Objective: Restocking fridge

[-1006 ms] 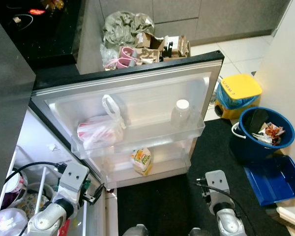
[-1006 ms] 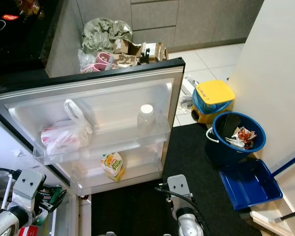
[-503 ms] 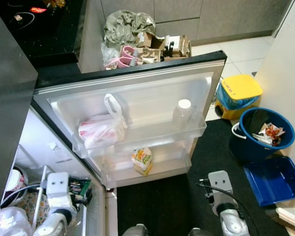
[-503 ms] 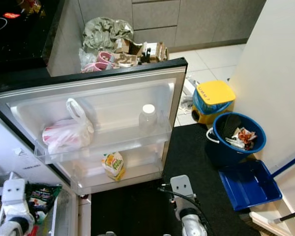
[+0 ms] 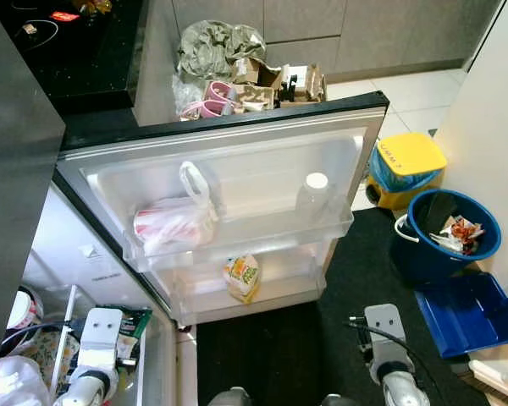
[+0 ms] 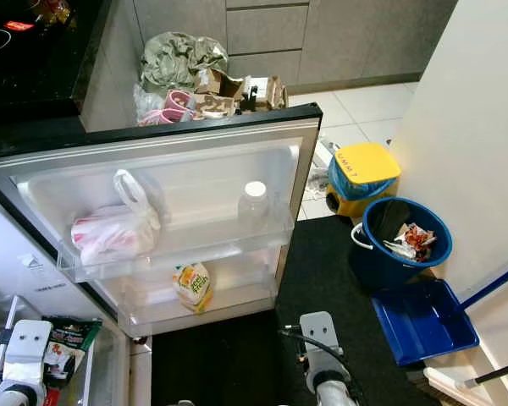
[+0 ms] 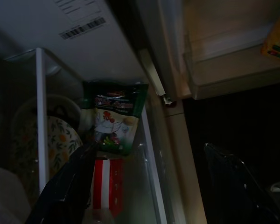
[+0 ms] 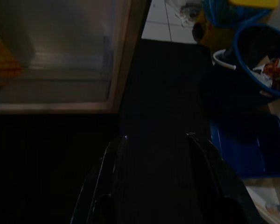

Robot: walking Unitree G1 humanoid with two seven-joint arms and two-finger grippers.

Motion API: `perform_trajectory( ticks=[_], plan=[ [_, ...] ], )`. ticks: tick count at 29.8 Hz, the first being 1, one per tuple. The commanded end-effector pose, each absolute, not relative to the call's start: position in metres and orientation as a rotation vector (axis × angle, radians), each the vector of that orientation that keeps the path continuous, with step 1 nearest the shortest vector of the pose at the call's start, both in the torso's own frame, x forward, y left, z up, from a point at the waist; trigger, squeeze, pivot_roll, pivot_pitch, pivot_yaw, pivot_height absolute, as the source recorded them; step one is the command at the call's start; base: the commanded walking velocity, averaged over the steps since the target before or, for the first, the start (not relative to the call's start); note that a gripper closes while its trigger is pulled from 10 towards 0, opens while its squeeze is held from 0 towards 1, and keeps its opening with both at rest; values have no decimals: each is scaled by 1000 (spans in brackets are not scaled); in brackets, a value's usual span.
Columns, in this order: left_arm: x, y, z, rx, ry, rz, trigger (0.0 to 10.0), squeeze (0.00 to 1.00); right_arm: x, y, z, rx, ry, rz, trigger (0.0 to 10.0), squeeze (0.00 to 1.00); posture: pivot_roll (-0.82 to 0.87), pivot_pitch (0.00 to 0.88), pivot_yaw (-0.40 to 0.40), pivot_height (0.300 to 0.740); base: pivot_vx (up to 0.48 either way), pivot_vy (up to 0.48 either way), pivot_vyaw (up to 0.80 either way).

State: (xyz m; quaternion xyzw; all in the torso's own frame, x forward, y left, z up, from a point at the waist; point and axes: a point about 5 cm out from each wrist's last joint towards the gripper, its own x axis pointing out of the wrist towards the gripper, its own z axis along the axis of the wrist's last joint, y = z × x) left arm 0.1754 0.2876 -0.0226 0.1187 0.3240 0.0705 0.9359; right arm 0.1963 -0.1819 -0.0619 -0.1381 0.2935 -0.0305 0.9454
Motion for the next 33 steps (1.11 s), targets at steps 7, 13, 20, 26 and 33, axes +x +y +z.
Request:
perform_trajectory(
  ticks=[7,13,20,26,33],
  plan=[
    [171,280,-36,266,680,99,10000,0,192,-184,-65,-280,627,-62,10000,0,0,87,18,740,0,0,0],
    [172,279,-37,272,678,93,10000,0,194,-181,-64,-286,616,-48,10000,0,0,86,17,740,0,-163,0],
    [175,279,-38,274,669,85,10000,0,195,-181,-64,-289,612,-45,10000,0,-1,83,19,740,0,-387,0],
    [176,279,-38,277,667,84,10000,0,195,-181,-64,-290,612,-45,10000,0,-1,82,17,740,0,-438,0],
    [177,278,-39,275,666,85,10000,0,195,-181,-64,-290,610,-45,10000,0,-3,84,17,740,0,-422,0]
  ],
)
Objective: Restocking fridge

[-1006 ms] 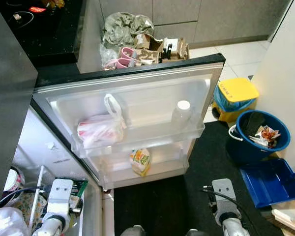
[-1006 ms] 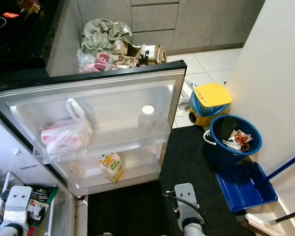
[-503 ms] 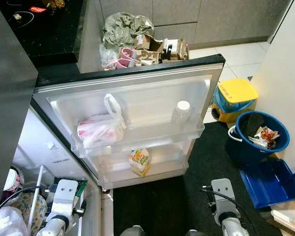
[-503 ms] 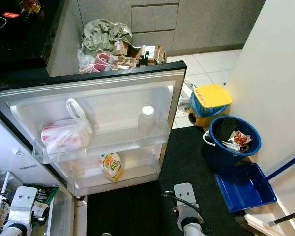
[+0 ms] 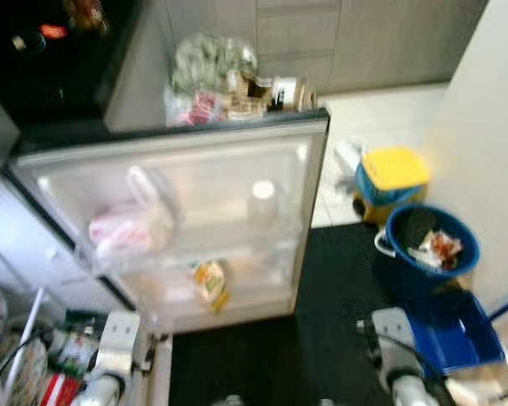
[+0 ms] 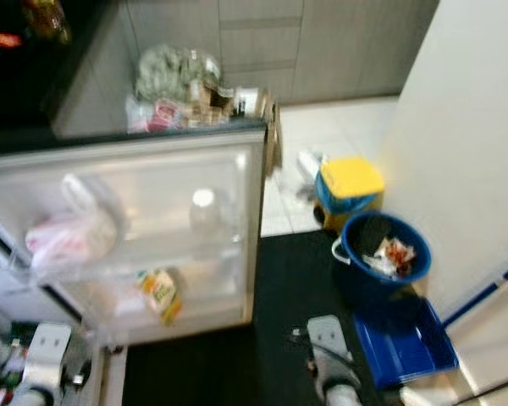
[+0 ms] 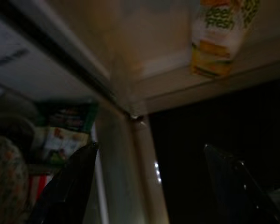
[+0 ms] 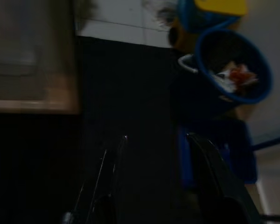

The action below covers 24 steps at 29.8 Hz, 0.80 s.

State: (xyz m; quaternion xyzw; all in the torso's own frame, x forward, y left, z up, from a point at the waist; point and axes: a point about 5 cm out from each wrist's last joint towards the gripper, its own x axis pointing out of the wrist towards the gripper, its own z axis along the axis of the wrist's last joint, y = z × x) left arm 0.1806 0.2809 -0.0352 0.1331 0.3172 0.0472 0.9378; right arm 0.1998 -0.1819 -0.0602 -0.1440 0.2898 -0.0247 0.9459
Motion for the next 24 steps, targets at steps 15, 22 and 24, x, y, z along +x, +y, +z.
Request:
perform_trajectory(
  ticks=[15,22,24],
  plan=[
    [178,279,-41,272,666,90,10000,0,195,-180,-64,-286,608,-45,10000,0,-3,88,18,740,0,-324,0],
    [179,279,-41,264,666,98,10000,0,195,-178,-63,-284,605,-43,10000,0,-5,91,19,740,0,0,0],
    [180,278,-40,255,662,100,10000,0,195,-178,-63,-283,604,-43,10000,0,-5,91,19,740,0,0,0]
  ],
)
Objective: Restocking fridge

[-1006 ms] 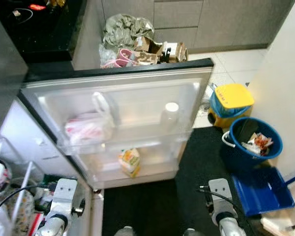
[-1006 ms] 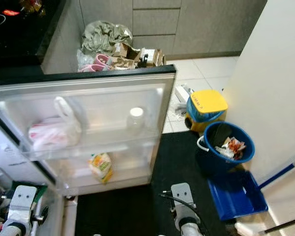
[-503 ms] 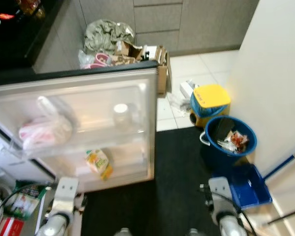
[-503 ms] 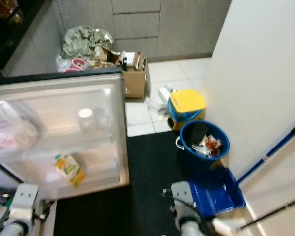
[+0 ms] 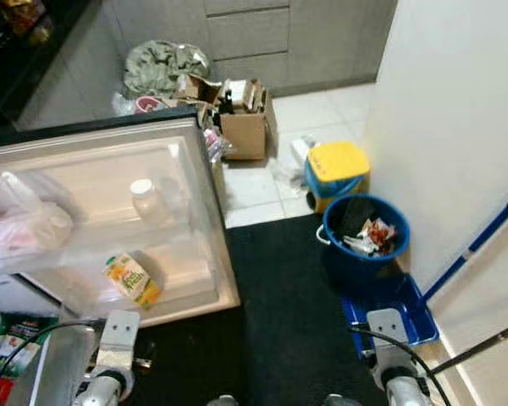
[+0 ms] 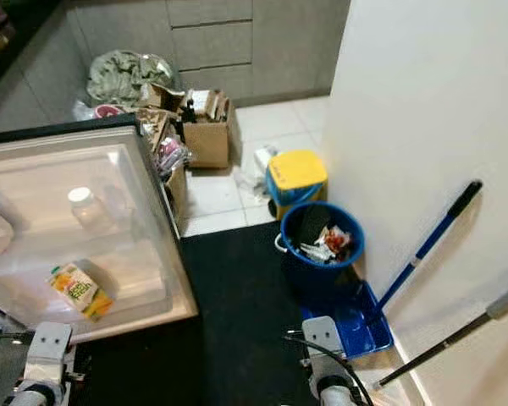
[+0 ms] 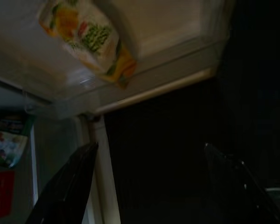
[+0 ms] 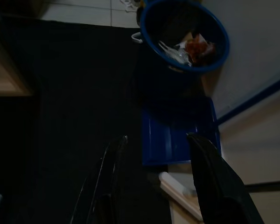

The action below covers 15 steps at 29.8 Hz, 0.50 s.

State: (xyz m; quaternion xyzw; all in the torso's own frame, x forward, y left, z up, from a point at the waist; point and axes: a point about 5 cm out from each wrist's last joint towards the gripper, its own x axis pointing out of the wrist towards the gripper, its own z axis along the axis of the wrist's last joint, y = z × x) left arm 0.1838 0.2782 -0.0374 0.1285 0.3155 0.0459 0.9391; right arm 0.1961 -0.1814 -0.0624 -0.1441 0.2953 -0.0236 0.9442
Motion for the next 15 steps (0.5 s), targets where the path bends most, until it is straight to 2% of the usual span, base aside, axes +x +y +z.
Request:
perform_trajectory(
  ticks=[1,15],
  plan=[
    [180,278,-40,253,660,101,10000,0,195,-178,-63,-283,604,-43,10000,0,-5,91,19,740,0,0,0],
    [181,278,-41,239,662,107,10000,0,197,-178,-62,-303,589,-35,10000,0,-6,90,18,740,0,0,0]
  ],
)
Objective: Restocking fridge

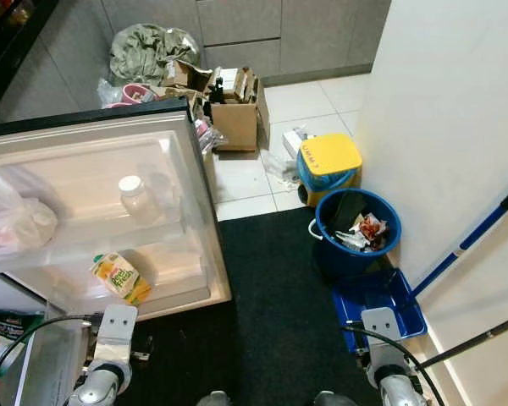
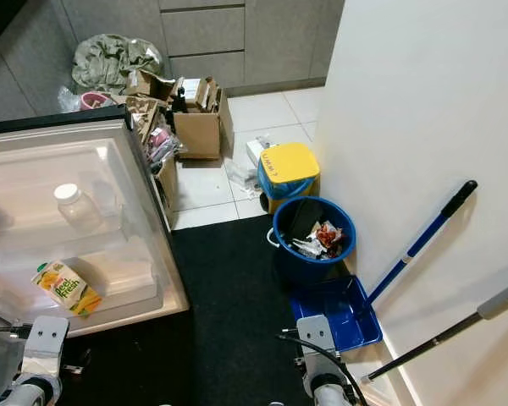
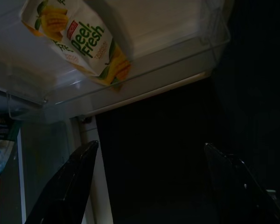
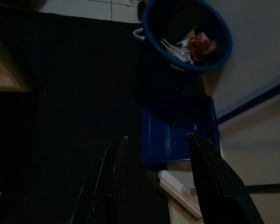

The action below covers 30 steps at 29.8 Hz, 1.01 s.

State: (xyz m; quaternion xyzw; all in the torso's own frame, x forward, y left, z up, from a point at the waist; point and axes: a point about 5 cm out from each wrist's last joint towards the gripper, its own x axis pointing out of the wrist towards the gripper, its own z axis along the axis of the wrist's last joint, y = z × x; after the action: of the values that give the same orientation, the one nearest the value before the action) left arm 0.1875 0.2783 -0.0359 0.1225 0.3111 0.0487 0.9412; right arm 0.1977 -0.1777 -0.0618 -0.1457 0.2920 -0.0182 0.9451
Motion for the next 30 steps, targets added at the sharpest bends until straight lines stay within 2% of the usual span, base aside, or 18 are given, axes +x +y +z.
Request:
perform_trajectory(
  ticks=[1,8,11,14,21,24,30],
  plan=[
    [181,278,-41,239,662,107,10000,0,197,-178,-62,-303,589,-35,10000,0,-6,90,18,740,0,0,0],
    [181,278,-41,240,662,107,10000,0,199,-178,-60,-312,579,-30,10000,0,-6,90,18,740,0,0,0],
    [189,282,-21,286,547,85,10000,0,219,-178,-45,-300,484,-30,10000,0,-2,93,17,740,0,0,0],
    [189,285,-9,318,491,51,10000,0,225,-177,-40,-299,452,-24,10000,0,6,94,20,740,0,0,0],
    [170,290,17,436,431,-171,10000,0,226,-175,-39,-305,448,-7,10000,0,23,92,24,740,0,0,0],
    [172,291,57,549,314,-355,10000,0,222,-177,-42,-317,464,5,10000,0,49,93,26,740,0,0,0],
    [183,296,87,597,242,-394,10000,0,221,-177,-43,-321,472,8,10000,0,60,95,30,740,0,0,0]
  ],
)
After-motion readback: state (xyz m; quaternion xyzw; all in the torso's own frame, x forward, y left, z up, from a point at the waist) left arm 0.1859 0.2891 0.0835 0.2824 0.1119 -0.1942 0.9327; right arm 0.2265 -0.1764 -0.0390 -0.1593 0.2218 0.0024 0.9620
